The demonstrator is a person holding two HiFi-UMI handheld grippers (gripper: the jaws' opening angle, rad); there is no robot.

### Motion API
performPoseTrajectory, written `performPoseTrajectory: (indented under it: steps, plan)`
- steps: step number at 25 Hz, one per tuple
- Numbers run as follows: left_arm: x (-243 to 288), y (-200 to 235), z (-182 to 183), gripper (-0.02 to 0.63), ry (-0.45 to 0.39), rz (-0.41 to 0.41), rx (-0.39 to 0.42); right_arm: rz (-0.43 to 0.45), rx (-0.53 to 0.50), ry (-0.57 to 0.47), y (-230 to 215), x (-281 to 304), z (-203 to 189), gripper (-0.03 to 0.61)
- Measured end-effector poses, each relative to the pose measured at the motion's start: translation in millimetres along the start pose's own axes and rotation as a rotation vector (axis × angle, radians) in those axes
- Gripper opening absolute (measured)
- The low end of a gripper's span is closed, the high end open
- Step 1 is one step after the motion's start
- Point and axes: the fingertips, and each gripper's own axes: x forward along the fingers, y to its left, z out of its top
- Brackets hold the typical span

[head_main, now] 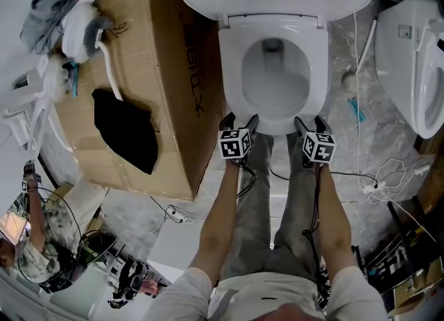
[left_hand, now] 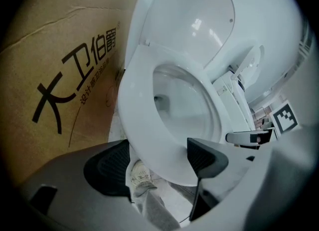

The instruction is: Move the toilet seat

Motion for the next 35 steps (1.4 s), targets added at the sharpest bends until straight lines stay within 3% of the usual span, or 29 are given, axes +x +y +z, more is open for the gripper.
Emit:
performPoseTrajectory:
  steps: [16, 35]
  plan:
    - [-41, -15, 15, 0.356, -0.041, -0.006, 0.017, 0.01, 0.037, -0.006, 13, -41, 15, 0.342]
    - [-89, -36, 43, 0.356, -0.115, -0.021, 0.011, 0.049, 0.086, -0.101, 30, -90, 45, 0.336]
